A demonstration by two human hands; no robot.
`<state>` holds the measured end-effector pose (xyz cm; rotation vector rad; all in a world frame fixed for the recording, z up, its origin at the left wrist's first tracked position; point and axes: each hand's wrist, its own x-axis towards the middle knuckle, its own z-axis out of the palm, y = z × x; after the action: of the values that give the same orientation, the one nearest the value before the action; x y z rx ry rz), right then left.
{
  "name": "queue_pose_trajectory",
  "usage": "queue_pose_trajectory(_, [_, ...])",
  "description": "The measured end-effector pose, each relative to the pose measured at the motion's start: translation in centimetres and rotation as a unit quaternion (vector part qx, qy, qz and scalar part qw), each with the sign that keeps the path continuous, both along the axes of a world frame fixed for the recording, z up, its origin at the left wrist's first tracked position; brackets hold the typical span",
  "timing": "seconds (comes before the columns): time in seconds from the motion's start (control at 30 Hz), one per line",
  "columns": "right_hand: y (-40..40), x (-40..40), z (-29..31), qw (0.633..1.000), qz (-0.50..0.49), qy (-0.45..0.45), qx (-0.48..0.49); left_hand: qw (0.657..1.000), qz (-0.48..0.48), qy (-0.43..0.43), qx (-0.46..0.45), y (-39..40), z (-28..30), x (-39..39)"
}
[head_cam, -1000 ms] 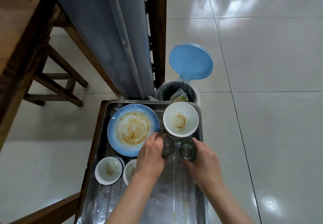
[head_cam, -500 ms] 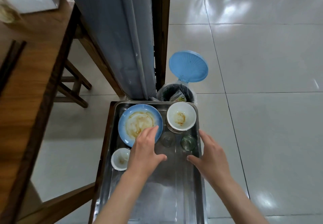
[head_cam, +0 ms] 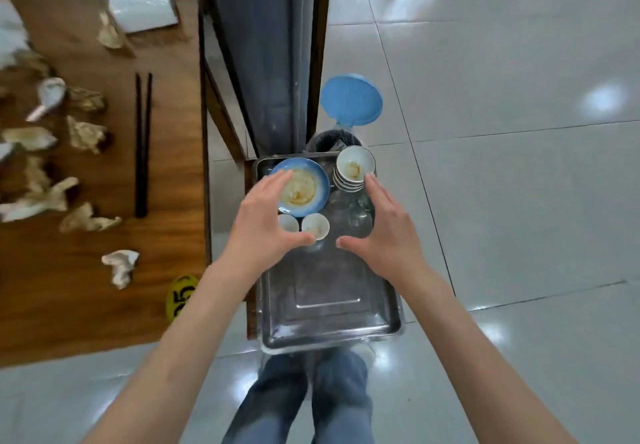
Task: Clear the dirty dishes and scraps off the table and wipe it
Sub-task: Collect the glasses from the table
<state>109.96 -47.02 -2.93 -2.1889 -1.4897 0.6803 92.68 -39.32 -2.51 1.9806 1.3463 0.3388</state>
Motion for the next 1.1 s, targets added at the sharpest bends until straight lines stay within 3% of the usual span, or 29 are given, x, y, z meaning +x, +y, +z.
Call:
queue_pose_trajectory(0.3, [-4.6,-9.1,9.3,0.995,0.074,0.017,0.057,0.996,0.053,-0.023,0.061,-6.2,10.5,-11.3])
queue_pose_trajectory(0.7, [-9.0,-23.5,14.9,0.980,0.185,-0.016,0.078,0.975,0.184,-0.029,0.123,-15.0,16.9,-28.4])
queue_pose_trajectory(1.1, [0.1,-44.2,19.5,0.959,0.256,-0.050,0.110,0.942,0.293,-0.045,0.156,-11.0,21.6,-50.8])
